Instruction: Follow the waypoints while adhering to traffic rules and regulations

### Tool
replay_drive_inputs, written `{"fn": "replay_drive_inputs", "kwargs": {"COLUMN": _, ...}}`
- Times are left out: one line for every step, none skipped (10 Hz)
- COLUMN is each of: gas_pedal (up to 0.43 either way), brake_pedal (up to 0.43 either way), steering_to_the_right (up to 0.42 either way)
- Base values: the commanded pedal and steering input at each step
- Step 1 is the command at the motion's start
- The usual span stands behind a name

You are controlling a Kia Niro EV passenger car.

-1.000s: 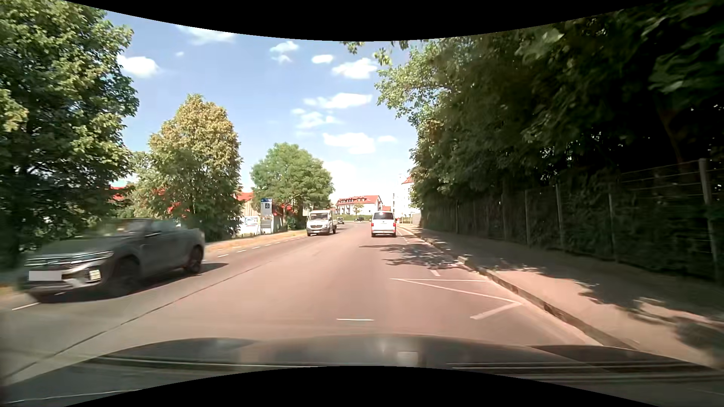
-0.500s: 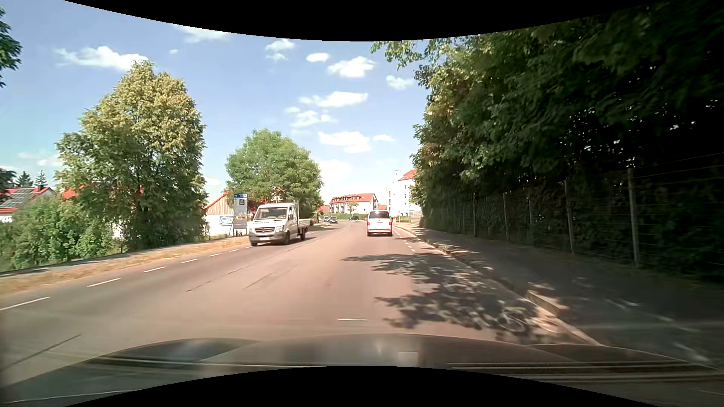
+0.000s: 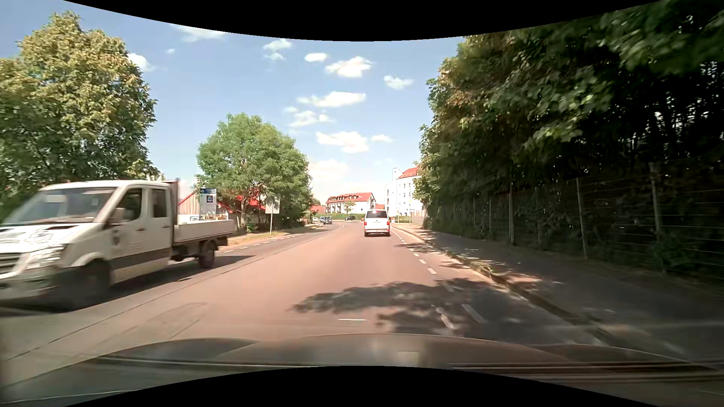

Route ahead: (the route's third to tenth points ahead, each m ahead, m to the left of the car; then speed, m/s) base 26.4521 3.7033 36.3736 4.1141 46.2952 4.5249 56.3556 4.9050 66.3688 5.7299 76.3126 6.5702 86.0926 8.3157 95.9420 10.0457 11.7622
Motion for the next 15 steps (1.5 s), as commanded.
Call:
{"fn": "replay_drive_inputs", "kwargs": {"gas_pedal": 0.0, "brake_pedal": 0.006, "steering_to_the_right": 0.005}}
{"fn": "replay_drive_inputs", "kwargs": {"gas_pedal": 0.0, "brake_pedal": 0.006, "steering_to_the_right": 0.005}}
{"fn": "replay_drive_inputs", "kwargs": {"gas_pedal": 0.0, "brake_pedal": 0.006, "steering_to_the_right": 0.004}}
{"fn": "replay_drive_inputs", "kwargs": {"gas_pedal": 0.0, "brake_pedal": 0.006, "steering_to_the_right": 0.003}}
{"fn": "replay_drive_inputs", "kwargs": {"gas_pedal": 0.0, "brake_pedal": 0.006, "steering_to_the_right": 0.003}}
{"fn": "replay_drive_inputs", "kwargs": {"gas_pedal": 0.0, "brake_pedal": 0.006, "steering_to_the_right": 0.003}}
{"fn": "replay_drive_inputs", "kwargs": {"gas_pedal": 0.0, "brake_pedal": 0.006, "steering_to_the_right": 0.002}}
{"fn": "replay_drive_inputs", "kwargs": {"gas_pedal": 0.0, "brake_pedal": 0.006, "steering_to_the_right": 0.002}}
{"fn": "replay_drive_inputs", "kwargs": {"gas_pedal": 0.0, "brake_pedal": 0.006, "steering_to_the_right": 0.002}}
{"fn": "replay_drive_inputs", "kwargs": {"gas_pedal": 0.02, "brake_pedal": 0.006, "steering_to_the_right": 0.001}}
{"fn": "replay_drive_inputs", "kwargs": {"gas_pedal": 0.039, "brake_pedal": 0.006, "steering_to_the_right": 0.001}}
{"fn": "replay_drive_inputs", "kwargs": {"gas_pedal": 0.039, "brake_pedal": 0.006, "steering_to_the_right": 0.001}}
{"fn": "replay_drive_inputs", "kwargs": {"gas_pedal": 0.039, "brake_pedal": 0.006, "steering_to_the_right": 0.0}}
{"fn": "replay_drive_inputs", "kwargs": {"gas_pedal": 0.0, "brake_pedal": 0.006, "steering_to_the_right": -0.001}}
{"fn": "replay_drive_inputs", "kwargs": {"gas_pedal": 0.0, "brake_pedal": 0.006, "steering_to_the_right": -0.004}}
